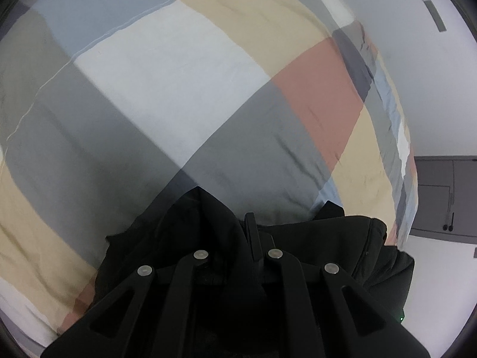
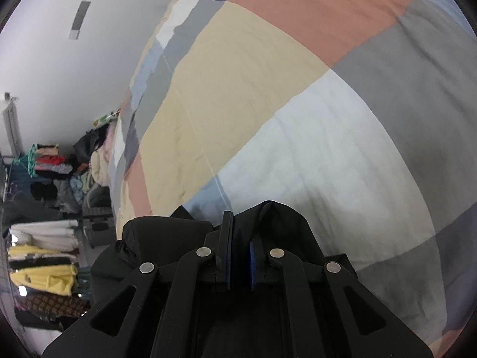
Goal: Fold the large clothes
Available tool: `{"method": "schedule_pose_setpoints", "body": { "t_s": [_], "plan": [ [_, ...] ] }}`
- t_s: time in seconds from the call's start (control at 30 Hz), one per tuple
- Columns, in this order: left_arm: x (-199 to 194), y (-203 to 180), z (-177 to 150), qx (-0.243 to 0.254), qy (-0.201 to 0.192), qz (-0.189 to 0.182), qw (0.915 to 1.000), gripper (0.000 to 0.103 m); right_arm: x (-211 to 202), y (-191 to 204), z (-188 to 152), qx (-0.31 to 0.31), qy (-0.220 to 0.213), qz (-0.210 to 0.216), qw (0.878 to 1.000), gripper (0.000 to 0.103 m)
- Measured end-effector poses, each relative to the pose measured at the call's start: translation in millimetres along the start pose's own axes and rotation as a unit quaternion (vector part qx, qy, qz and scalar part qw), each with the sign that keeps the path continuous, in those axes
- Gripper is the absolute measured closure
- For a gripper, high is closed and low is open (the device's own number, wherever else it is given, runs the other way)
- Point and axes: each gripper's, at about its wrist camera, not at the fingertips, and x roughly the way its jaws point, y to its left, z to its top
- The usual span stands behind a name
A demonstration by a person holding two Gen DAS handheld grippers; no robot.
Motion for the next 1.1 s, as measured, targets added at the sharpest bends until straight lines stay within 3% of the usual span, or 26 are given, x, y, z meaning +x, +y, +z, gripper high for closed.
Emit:
{"method": "schedule_pose_setpoints", "body": {
  "t_s": [0.13,0.2,0.23,0.27,0.3,0.4,0.5,0.57,0.63,0.67,0.73,0.83,0.93,1.03,1.1],
  "plan": [
    [-19.7,2.9,-12.0,0.005,0.000,-0.003,1.0000,0.085,-28.1,10.9,-8.9,-0.021,-0.001,0.018,1.000,0.079],
    [-37.0,4.7,-17.0,0.013,-0.010,-0.013,0.9998,0.066,-43.7,19.5,-14.9,-0.038,-0.005,0.023,0.999,0.069],
    [-46.0,5.2,-19.8,0.019,-0.017,-0.020,0.9995,0.043,-50.6,24.3,-17.9,-0.046,-0.007,0.022,0.999,0.057],
    [-60.2,4.2,-24.0,0.032,-0.032,-0.018,0.9988,0.018,-56.6,28.5,-20.0,-0.053,-0.013,0.019,0.998,0.051],
    [-70.7,4.2,-27.0,0.040,-0.047,-0.013,0.9980,0.012,-70.6,34.7,-22.9,-0.066,-0.027,0.008,0.997,0.042],
    [-110.7,-2.3,-38.9,0.077,-0.102,-0.004,0.9917,0.010,-99.3,53.3,-30.0,-0.104,-0.062,-0.030,0.992,0.034],
    [-146.8,-18.0,-60.0,0.133,-0.158,-0.008,0.9784,0.010,-125.7,86.8,-47.6,-0.176,-0.109,-0.076,0.975,0.024],
    [-160.9,-37.2,-83.2,0.209,-0.182,-0.006,0.9607,0.010,-135.7,103.0,-61.0,-0.208,-0.141,-0.093,0.963,0.023],
    [-159.7,-61.1,-113.5,0.293,-0.189,0.018,0.9372,0.010,-144.0,123.8,-82.7,-0.243,-0.192,-0.109,0.945,0.019],
    [-158.9,-68.9,-127.6,0.312,-0.199,0.020,0.9287,0.010,-143.9,129.0,-89.8,-0.254,-0.206,-0.111,0.939,0.017],
    [-157.4,-76.5,-148.6,0.324,-0.217,-0.003,0.9209,0.010,-138.6,142.6,-110.5,-0.283,-0.235,-0.109,0.923,0.006],
    [-139.9,-89.4,-176.2,0.348,-0.222,-0.031,0.9106,0.010,-111.9,153.9,-139.2,-0.329,-0.235,-0.107,0.908,0.002],
    [-119.1,-99.4,-193.9,0.374,-0.236,-0.020,0.8966,0.010,-76.8,156.4,-163.8,-0.367,-0.205,-0.095,0.903,0.002],
    [-90.5,-102.3,-201.7,0.394,-0.235,-0.013,0.8886,0.010,-39.3,151.7,-183.7,-0.392,-0.181,-0.096,0.897,0.002],
    [-69.5,-99.2,-202.8,0.410,-0.258,0.008,0.8749,0.010,-12.5,147.1,-195.6,-0.415,-0.188,-0.122,0.882,0.002]
  ]
}}
